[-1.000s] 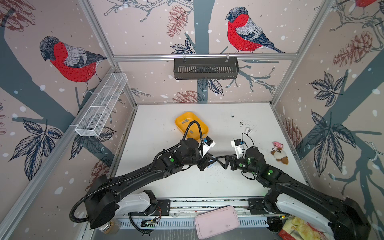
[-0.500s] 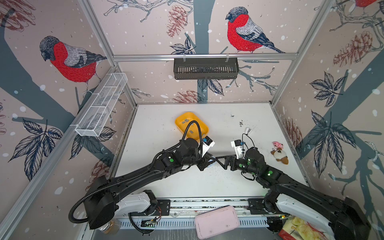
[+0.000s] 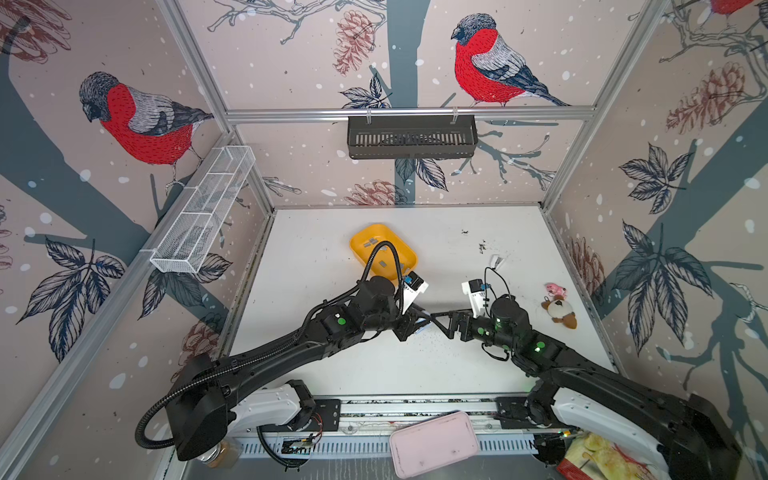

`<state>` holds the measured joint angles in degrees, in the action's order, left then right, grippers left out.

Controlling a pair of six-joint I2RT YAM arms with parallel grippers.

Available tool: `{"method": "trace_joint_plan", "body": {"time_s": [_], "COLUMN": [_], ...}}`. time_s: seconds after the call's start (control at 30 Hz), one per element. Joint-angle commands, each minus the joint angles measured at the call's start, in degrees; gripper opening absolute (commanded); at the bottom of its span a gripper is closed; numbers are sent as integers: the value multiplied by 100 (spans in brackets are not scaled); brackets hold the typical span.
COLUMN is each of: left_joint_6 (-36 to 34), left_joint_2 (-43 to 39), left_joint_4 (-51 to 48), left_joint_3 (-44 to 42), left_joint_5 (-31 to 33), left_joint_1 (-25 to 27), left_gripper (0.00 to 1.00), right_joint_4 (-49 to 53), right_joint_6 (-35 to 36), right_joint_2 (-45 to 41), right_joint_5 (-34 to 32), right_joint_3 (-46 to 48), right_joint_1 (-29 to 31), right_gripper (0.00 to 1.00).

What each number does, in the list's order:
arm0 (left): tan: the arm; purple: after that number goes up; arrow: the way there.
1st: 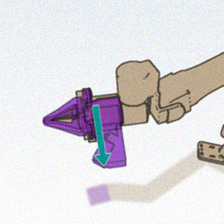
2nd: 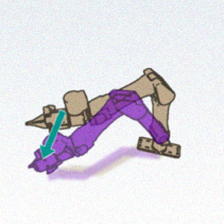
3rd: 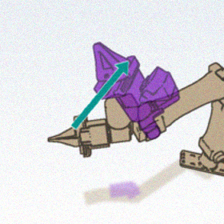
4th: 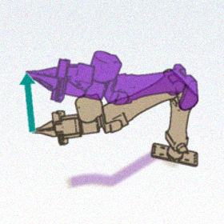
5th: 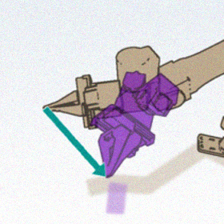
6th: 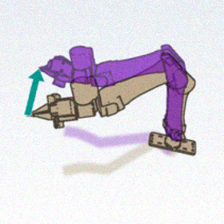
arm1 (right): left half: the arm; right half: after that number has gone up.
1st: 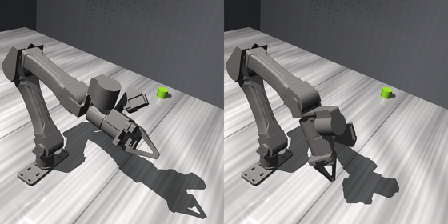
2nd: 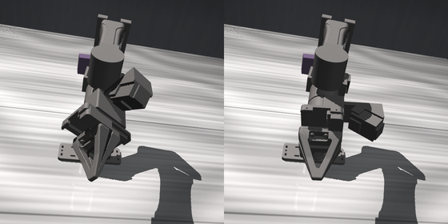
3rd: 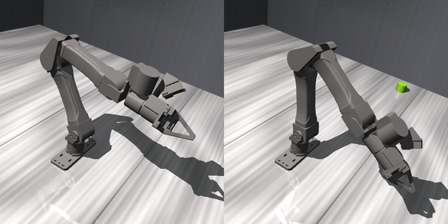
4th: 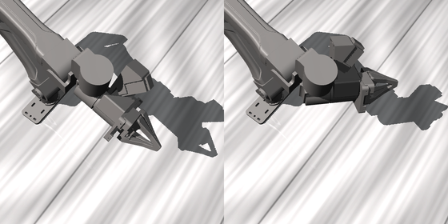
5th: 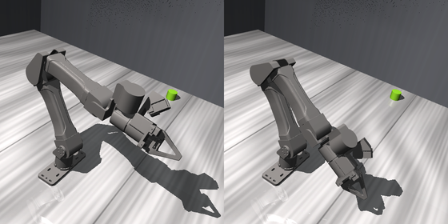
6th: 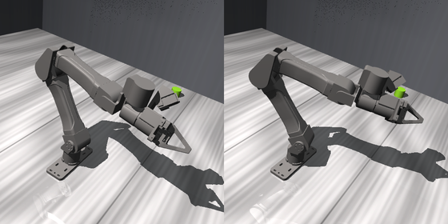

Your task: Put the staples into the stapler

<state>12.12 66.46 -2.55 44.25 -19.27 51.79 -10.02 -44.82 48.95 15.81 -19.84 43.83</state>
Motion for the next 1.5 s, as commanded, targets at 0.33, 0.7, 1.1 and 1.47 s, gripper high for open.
{"method": "trace_joint_plan", "body": {"time_s": [0.33, 0.7, 1.1, 1.47], "left_joint_6": [54, 43, 45, 50], "left_joint_2": [-59, -64, -48, -63], "left_joint_4": [666, 646, 684, 720], "left_joint_3": [-44, -89, -50, -51], "left_joint_5": [-7, -60, -208, -310], "left_joint_1": [-75, -81, -89, -86], "left_gripper": [14, 13, 13, 13], "right_joint_4": [93, 164, -112, -421], "right_joint_6": [17, -130, -246, -281], "right_joint_2": [29, -229, -448, -203], "right_joint_5": [-70, -307, -231, 7], "right_joint_3": [16, -81, -88, -115], "right_joint_1": [29, 29, 19, 22], "right_gripper": [100, 100, 100, 100]}}
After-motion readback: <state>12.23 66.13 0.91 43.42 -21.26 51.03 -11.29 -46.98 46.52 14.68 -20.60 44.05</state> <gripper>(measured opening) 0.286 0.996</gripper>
